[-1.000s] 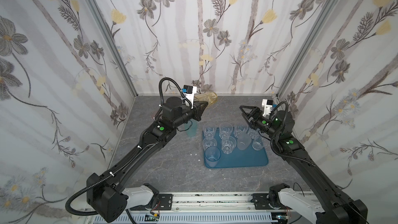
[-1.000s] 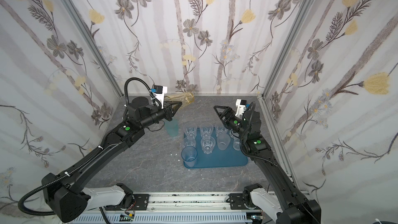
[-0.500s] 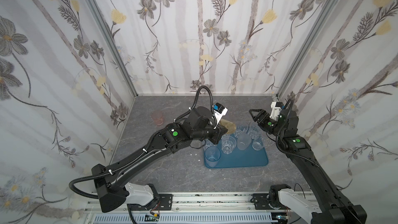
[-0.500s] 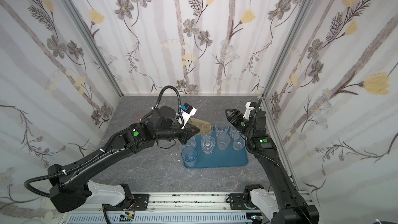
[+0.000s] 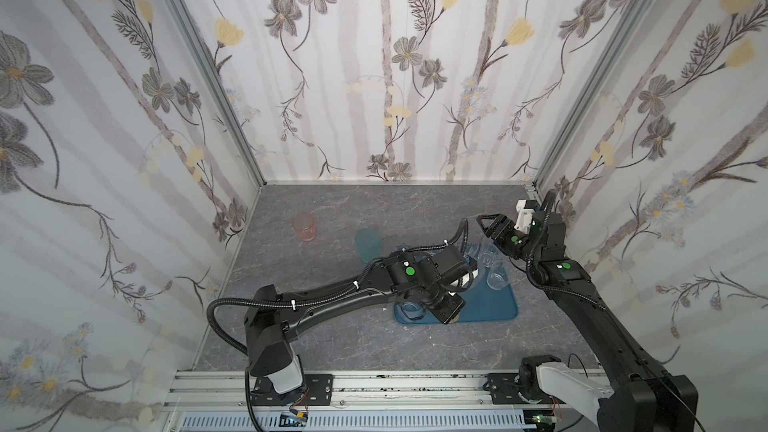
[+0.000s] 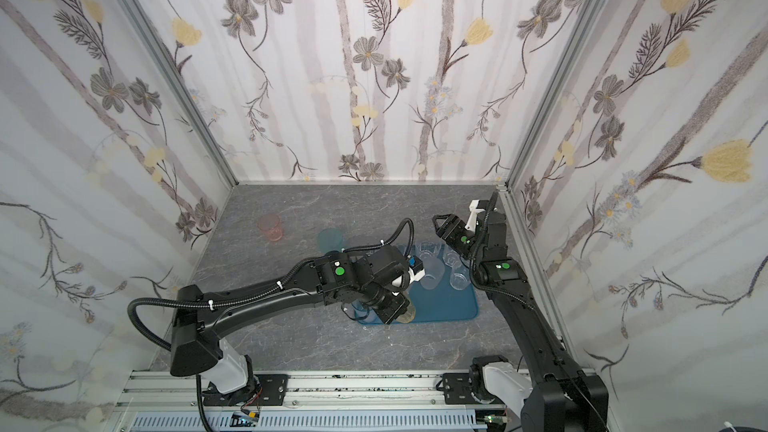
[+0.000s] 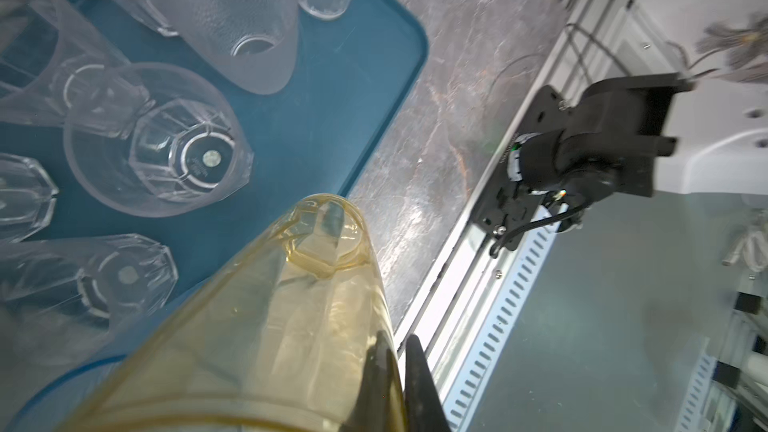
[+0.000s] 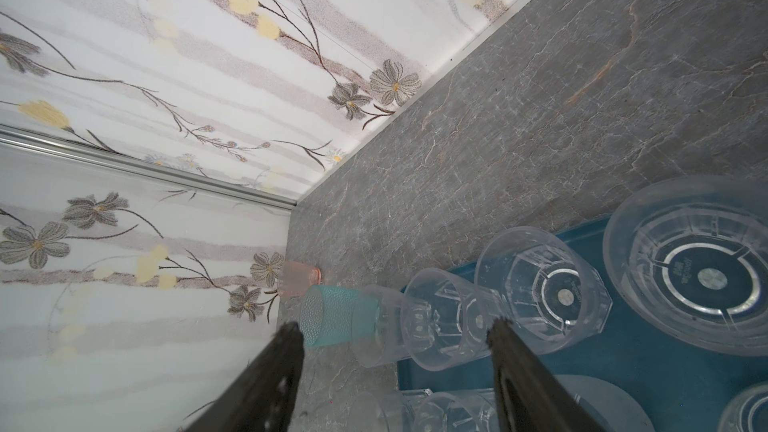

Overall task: Place the glasses into the tray
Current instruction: 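Carry the yellow glass over the tray with the left gripper and lower it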

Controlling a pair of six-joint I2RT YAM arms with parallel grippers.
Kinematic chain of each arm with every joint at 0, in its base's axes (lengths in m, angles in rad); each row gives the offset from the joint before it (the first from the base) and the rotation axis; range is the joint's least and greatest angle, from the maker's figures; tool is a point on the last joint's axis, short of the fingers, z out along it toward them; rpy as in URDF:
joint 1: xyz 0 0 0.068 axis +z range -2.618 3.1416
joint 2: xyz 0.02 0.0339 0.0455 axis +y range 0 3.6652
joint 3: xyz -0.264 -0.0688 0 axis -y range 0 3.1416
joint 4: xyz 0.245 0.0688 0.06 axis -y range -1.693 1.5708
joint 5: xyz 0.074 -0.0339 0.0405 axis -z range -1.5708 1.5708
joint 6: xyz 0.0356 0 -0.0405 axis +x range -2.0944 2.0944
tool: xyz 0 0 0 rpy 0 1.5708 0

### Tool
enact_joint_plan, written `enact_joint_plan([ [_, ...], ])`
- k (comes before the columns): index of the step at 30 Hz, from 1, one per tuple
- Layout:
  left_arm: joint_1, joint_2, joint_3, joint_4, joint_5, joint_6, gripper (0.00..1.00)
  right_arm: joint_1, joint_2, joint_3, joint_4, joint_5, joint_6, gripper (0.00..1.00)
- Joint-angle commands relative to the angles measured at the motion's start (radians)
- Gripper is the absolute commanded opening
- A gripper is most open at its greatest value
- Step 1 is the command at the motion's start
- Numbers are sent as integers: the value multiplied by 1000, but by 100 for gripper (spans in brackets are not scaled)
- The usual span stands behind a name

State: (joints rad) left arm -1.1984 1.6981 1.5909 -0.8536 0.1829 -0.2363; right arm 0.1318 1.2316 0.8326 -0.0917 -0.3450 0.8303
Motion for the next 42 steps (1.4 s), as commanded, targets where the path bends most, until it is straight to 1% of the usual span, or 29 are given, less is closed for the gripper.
enact_joint_plan([
  [1,2,36,50,-56,-64,46,0,-1,-1,-14,27,-5,-12,70],
  [5,5,90,87,-59,-86,81,0,-4,3,-32,38,-8,-16,70],
  [12,5,166,134,-64,-27,110,0,-15,18,-44,48,-15,-30,70],
  [16,27,212,161,-80,-49,136,0,-18,33,-49,68,-26,-30,70],
  [23,39,287,229,-110,-33,159,0,-23,63,-56,82,-35,-34,70],
  [28,37,304,250,-126,7,153,0,-30,80,-55,92,-44,-36,70],
  [33,38,297,227,-139,-2,159,0,-29,94,-52,106,-53,-34,70],
  [36,40,316,213,-143,-4,162,0,-31,104,-53,115,-62,-30,69],
  [38,37,327,219,-147,-3,162,3,-29,108,-53,117,-66,-30,69],
  [42,38,330,241,-150,-14,160,15,-29,101,-56,112,-60,-34,69],
])
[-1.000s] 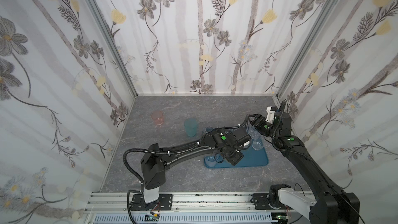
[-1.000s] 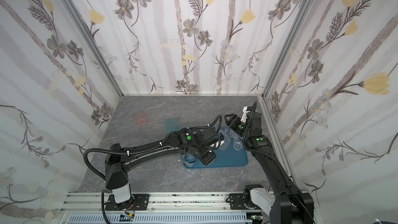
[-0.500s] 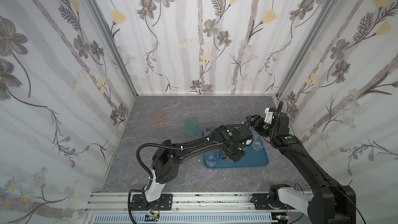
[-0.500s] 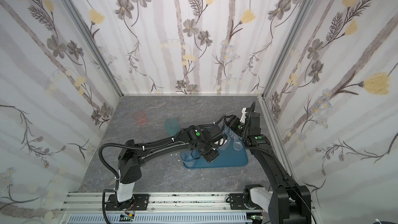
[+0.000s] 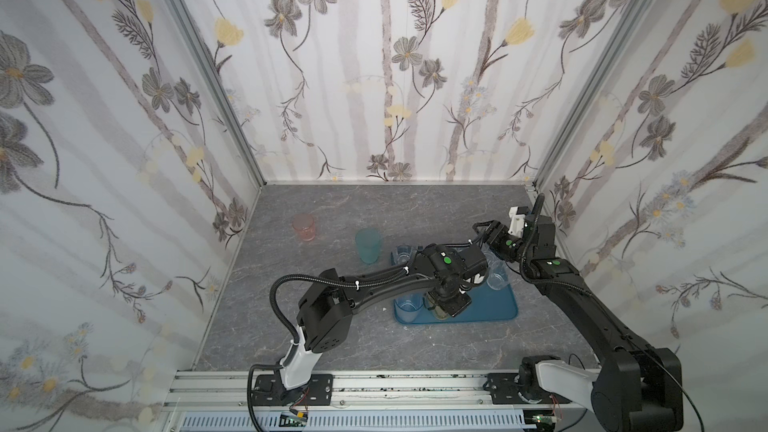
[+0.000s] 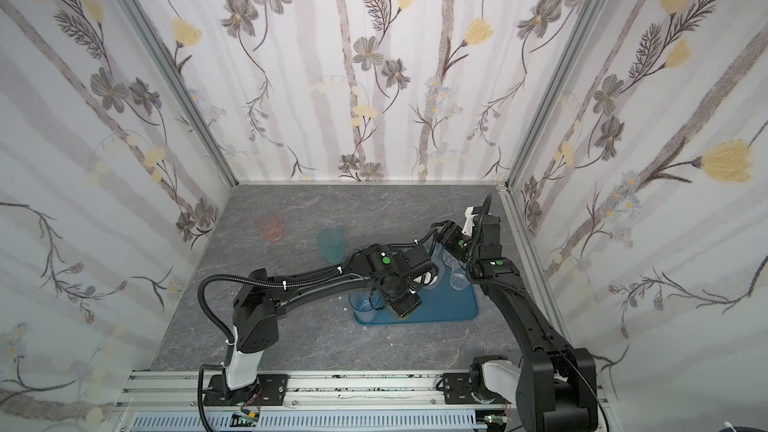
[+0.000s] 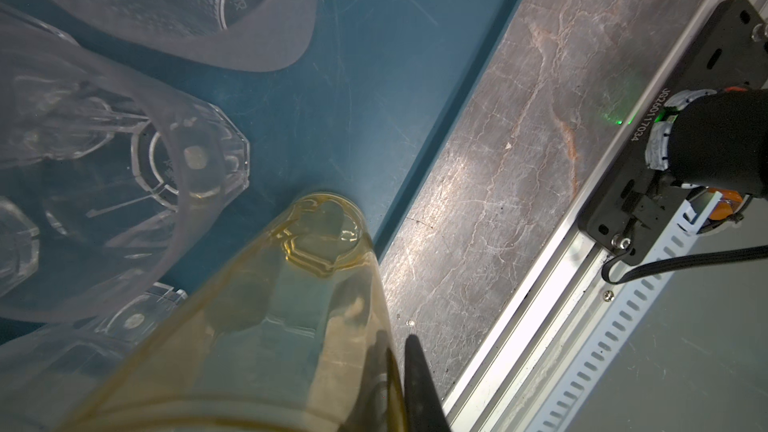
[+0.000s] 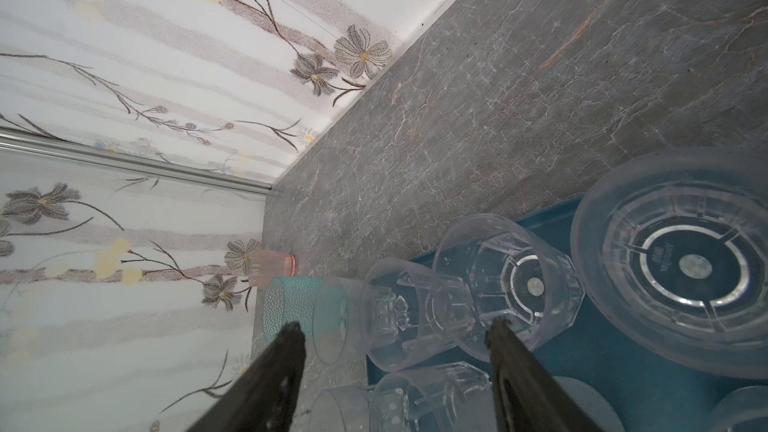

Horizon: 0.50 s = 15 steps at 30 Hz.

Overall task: Place the glasses into the tray
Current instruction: 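Carry the yellow glass over the tray with the left gripper and lower it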

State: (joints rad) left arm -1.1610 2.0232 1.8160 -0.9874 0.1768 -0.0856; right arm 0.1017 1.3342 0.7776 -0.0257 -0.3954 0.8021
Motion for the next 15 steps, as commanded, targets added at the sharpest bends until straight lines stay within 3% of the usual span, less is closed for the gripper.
enact_joint_plan([
  [1,0,2,20,-16,-4,9,19,0,-1,-1,46,-9,-6,69],
  [9,-1,-64,98,-11,-62,21,56,-1,21,13,52,-11,-4,69],
  [15,17,-96,197,-8,-88,45,59,7,33,43,41,-10,-1,69],
])
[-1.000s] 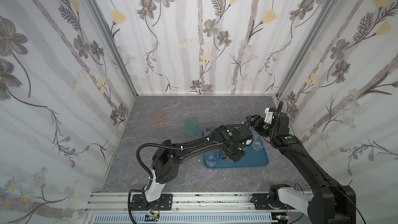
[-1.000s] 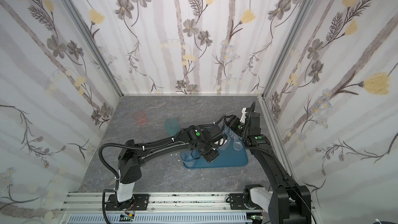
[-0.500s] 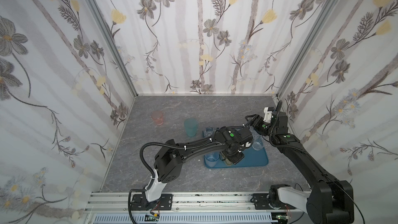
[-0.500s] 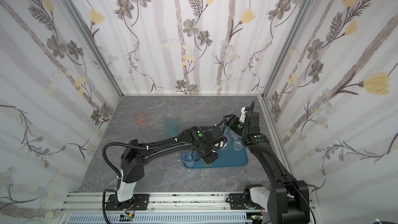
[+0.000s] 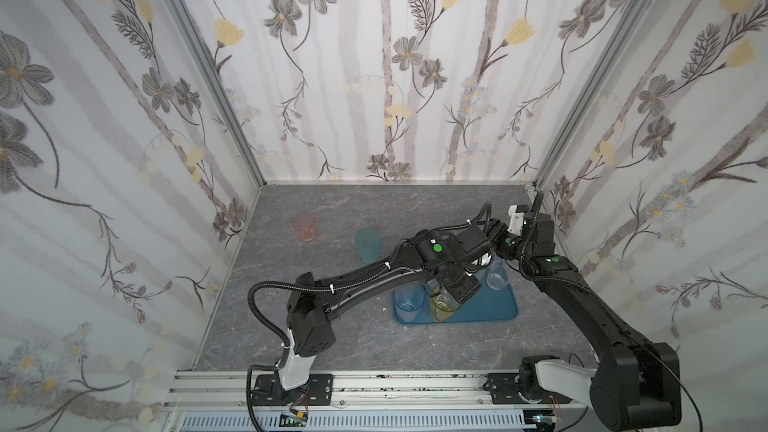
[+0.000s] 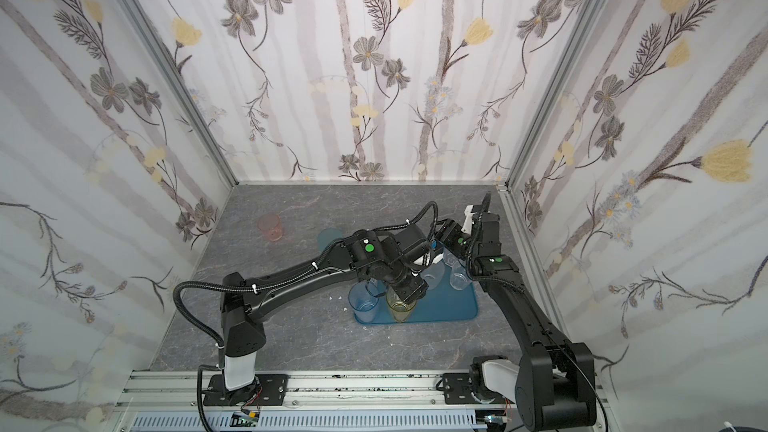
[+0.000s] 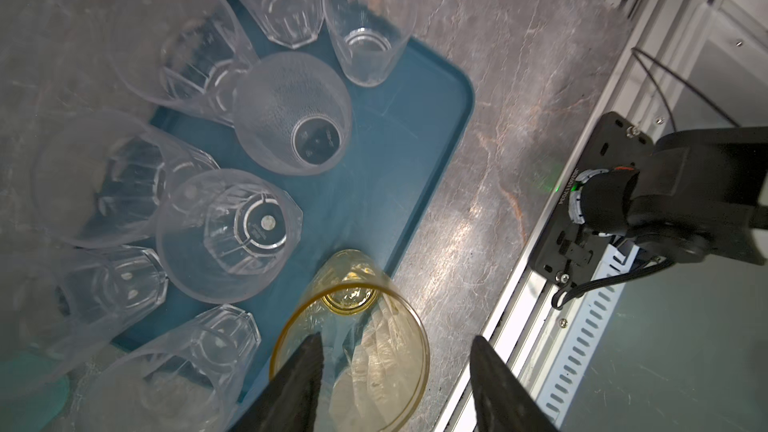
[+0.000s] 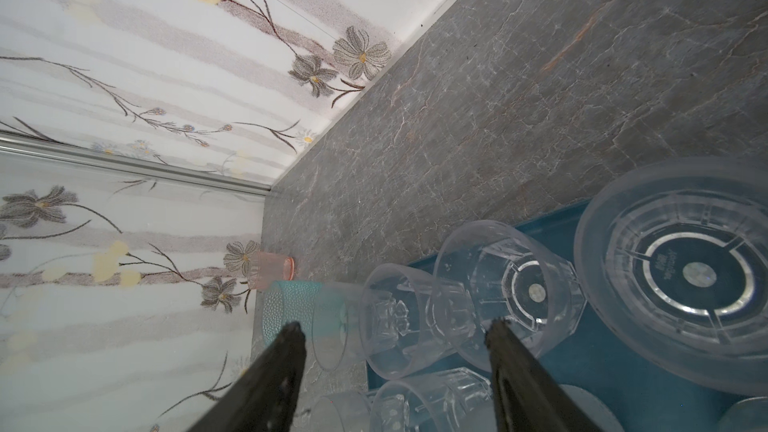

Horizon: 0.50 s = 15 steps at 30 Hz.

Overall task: Place the glasses into the tray
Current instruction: 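Carry the yellow glass over the tray with the left gripper and lower it, then release the yellow glass and move the left gripper to the teal glass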

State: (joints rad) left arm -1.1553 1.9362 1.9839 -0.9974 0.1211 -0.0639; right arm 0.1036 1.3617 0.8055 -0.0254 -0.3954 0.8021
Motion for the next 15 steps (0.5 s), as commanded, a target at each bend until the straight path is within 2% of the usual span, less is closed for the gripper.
enact_joint_plan([
  [1,24,-12,35,4,-45,23,59,9,7,20,38,-9,0,69],
  [4,89,-33,17,23,-106,6,59,41,9,33,31,6,2,68],
  [7,188,-99,-77,109,-158,-25,59,84,25,48,28,33,2,67],
  [13,441,-322,-406,411,-199,-131,59,206,94,129,4,84,-3,67],
  [15,544,-380,-510,478,-179,-178,58,258,119,174,-23,117,-19,67],
])
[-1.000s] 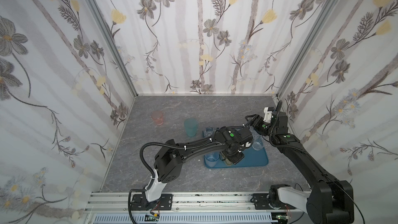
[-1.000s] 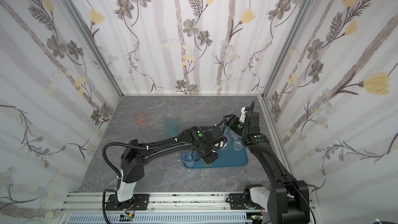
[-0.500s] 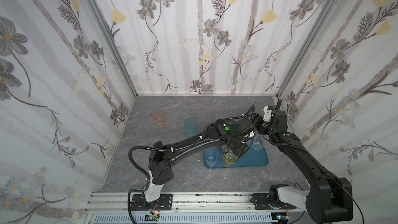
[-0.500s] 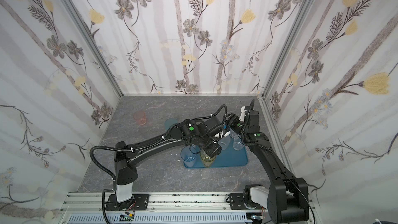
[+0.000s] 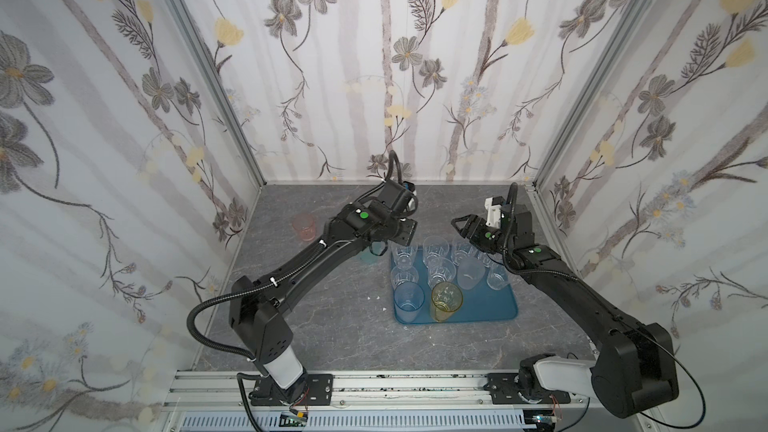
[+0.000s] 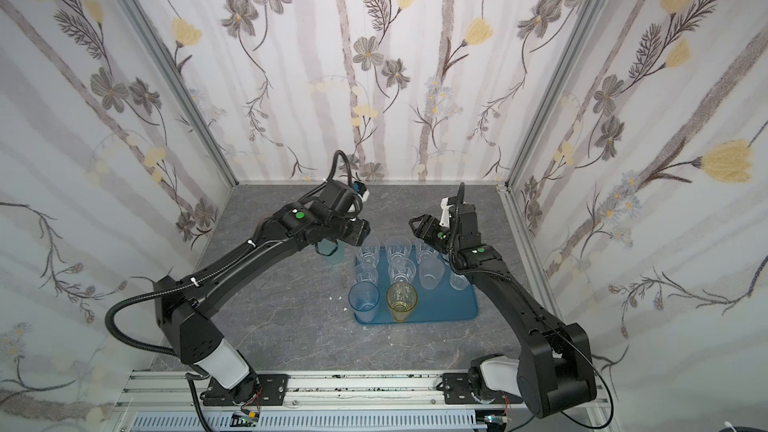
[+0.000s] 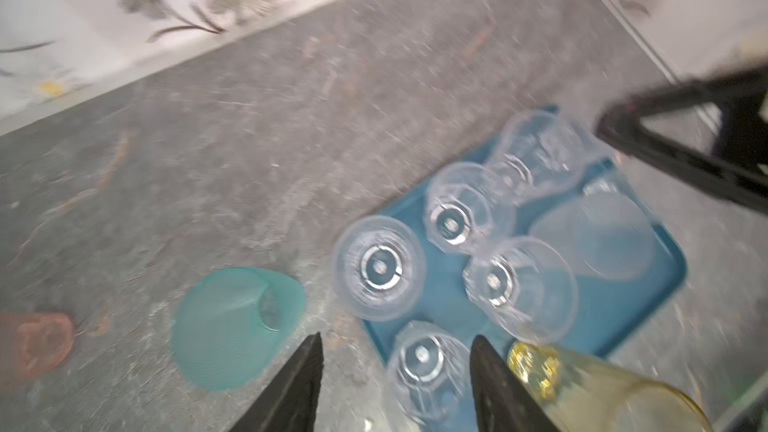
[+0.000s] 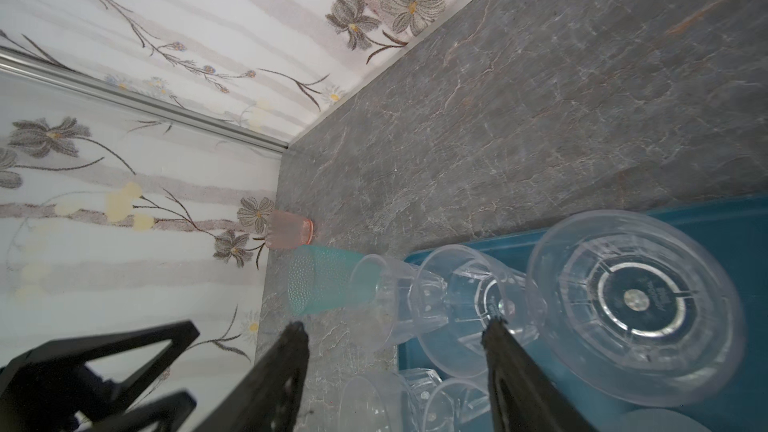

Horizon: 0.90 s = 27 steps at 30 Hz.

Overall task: Place the glasses into the tray
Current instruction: 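Release the yellow glass and move the left gripper to the teal glass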

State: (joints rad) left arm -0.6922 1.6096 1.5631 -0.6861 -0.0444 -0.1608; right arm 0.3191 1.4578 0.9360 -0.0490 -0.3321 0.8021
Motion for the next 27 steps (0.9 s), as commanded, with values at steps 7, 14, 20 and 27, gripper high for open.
enact_joint_plan([
  [7,323,-136,-320,259,101,-155,54,198,114,183,-97,156,-89,67],
  [14,369,-92,-374,308,169,-160,51,294,200,248,-142,189,-116,66],
  [20,368,-33,-374,327,178,-169,47,324,210,251,-150,199,-118,66],
  [27,355,1,-388,333,138,-160,41,332,214,243,-152,206,-115,66],
])
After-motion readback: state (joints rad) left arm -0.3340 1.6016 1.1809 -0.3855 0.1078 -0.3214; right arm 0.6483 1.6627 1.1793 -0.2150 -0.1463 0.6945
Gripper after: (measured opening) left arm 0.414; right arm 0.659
